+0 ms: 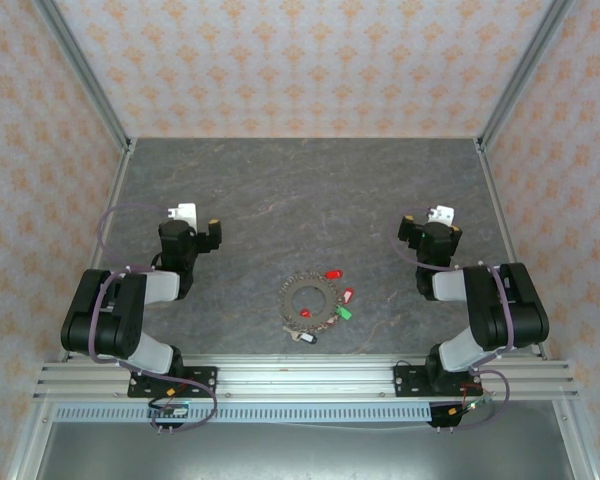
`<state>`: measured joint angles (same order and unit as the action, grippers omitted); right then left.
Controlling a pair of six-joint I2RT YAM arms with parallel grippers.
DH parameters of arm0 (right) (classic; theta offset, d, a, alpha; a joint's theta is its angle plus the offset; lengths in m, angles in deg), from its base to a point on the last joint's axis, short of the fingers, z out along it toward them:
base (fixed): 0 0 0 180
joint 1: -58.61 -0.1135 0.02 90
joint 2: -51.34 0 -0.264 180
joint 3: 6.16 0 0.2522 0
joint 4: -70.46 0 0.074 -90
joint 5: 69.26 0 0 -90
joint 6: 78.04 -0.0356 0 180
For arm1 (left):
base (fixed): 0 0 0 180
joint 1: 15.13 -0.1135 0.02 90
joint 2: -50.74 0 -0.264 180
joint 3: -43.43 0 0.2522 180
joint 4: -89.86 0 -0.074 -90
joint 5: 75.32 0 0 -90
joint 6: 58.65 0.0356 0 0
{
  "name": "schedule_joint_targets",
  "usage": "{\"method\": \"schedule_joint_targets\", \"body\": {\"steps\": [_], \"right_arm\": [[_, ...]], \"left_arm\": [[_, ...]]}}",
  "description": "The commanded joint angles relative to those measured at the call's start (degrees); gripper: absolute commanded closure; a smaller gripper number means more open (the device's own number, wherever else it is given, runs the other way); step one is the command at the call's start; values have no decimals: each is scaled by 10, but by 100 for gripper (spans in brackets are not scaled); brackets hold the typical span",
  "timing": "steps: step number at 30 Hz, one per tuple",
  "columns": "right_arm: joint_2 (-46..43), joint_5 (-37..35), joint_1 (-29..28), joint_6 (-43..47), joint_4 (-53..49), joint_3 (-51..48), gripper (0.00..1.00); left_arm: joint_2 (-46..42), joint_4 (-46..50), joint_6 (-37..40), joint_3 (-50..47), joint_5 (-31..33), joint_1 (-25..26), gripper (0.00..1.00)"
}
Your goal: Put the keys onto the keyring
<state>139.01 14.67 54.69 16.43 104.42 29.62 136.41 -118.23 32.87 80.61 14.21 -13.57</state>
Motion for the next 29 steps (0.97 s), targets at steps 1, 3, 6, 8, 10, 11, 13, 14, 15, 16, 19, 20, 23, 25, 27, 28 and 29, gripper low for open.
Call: {"method": "schedule_joint_targets", "body": {"steps": [1,3,6,8,10,11,13,14,15,16,19,20,23,25,27,28,29], "right_arm": [[-1,-11,2,-10,3,5,1],[-2,-11,2,-9,3,5,1],[-1,-11,2,-9,3,4,1],[-1,-11,2,-10,3,4,1],[-2,-11,2,-9,3,4,1],[-2,-10,2,-10,3,4,1],[-2,-10,2,-9,3,4,1],[-1,-10,2,-9,3,4,1],[-1,-8,2,-9,4,4,1],[-2,-2,2,-5,4,4,1],[-2,7,2,-2,4,3,1],[-2,7,2,-2,3,3,1],[-2,7,2,-2,3,4,1],[-1,8,2,-3,1,5,1],[-2,8,2,-2,2,4,1],[-4,11,2,-1,6,1,1],[-4,19,2,2,9,0,1]], "left_arm": [[1,-6,-4,11,44,9,0],[1,-6,-3,10,44,9,0],[1,-6,-4,11,44,9,0],[1,-6,-4,11,44,9,0],[1,-6,-4,11,44,9,0],[1,-5,-3,11,44,9,0],[1,-5,-3,11,44,9,0],[1,-5,-3,11,44,9,0],[1,-6,-3,11,44,9,0],[1,-5,-4,11,44,9,0],[1,-7,-3,11,44,9,0],[1,-6,-3,11,44,9,0],[1,-6,-3,11,44,9,0],[1,-5,-4,11,43,9,0],[1,-5,-4,11,44,9,0],[1,-5,-4,11,44,9,0],[1,-5,-3,11,44,9,0]]}}
